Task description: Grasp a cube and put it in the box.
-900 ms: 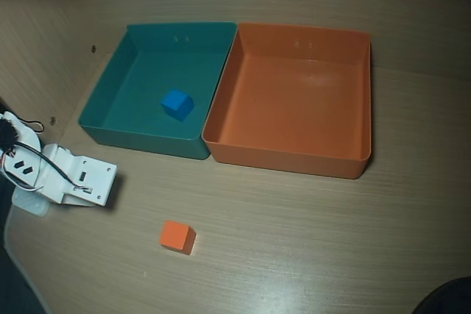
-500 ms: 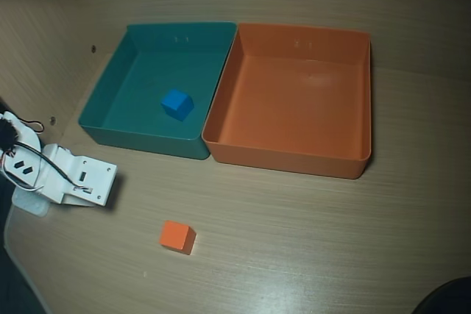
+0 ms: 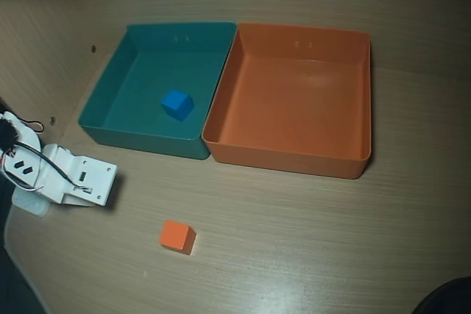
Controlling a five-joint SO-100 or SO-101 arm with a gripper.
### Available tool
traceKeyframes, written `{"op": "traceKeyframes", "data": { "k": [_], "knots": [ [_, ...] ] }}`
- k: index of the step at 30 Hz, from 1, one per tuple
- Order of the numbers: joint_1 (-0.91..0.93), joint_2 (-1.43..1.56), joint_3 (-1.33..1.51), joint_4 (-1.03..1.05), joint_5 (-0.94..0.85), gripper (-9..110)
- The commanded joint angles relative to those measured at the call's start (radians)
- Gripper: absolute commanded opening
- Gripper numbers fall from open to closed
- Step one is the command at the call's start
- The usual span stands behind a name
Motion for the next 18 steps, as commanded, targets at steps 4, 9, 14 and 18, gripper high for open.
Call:
{"op": "traceKeyframes", "data": {
  "k": [4,9,14,18],
  "knots": [
    [-0.011,0.003,0.060,0.018,0.012,-5],
    [-0.011,0.003,0.060,0.018,0.012,-5],
    [-0.011,0.003,0.060,0.018,0.014,-5],
    [-0.006,0.003,0.060,0.018,0.014,-5]
  ]
}}
